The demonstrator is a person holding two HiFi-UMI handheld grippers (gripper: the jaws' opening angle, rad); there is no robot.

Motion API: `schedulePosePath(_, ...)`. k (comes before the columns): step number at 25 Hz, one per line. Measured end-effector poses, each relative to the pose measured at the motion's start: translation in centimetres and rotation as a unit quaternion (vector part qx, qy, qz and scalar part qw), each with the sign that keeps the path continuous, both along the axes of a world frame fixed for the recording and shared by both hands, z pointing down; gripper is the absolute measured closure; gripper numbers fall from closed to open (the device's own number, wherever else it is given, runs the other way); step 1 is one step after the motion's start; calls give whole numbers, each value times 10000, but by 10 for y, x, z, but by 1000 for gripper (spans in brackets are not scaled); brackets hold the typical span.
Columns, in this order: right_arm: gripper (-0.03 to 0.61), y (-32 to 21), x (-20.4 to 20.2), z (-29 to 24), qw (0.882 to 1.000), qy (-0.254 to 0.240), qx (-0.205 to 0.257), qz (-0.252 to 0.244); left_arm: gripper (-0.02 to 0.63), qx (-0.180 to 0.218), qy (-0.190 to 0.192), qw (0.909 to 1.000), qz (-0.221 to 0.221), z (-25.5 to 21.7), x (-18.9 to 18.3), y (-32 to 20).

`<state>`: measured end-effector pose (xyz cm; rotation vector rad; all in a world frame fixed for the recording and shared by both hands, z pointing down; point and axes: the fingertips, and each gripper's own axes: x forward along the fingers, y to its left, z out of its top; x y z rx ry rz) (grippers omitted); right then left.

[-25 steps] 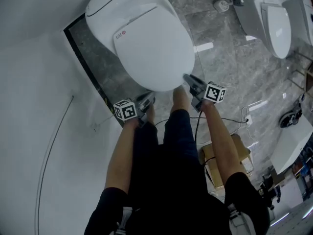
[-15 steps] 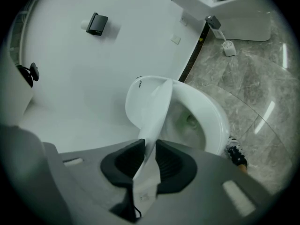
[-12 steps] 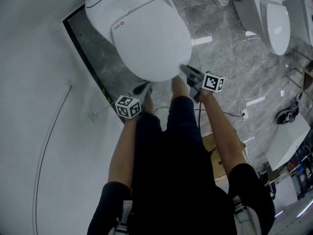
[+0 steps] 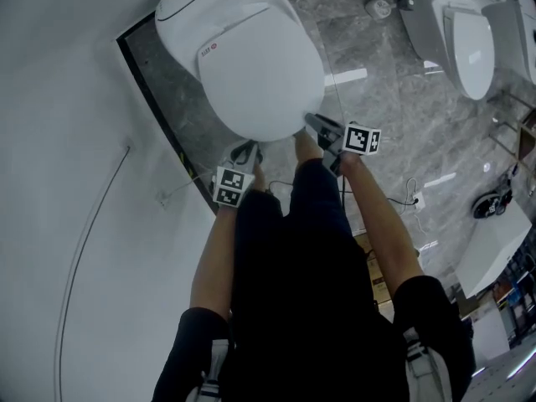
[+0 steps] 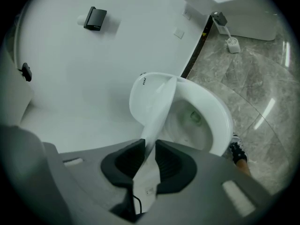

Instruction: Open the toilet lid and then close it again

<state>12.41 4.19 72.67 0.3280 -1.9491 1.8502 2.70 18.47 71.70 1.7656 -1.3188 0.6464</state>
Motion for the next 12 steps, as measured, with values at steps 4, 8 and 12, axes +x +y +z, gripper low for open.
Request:
schedulePosePath(4, 507, -5, -7, -12, 9999, 8, -60, -104, 535, -8, -301, 9994, -139, -10, -4, -6)
schedulePosePath(8, 506, -10, -13, -28, 9998, -27, -42, -200, 489, 67, -623, 9979, -167, -21, -6, -7)
schedulePosePath(12, 506, -14, -19, -42, 9997, -21, -52, -246, 482, 47, -978, 9951, 126, -32, -11, -9)
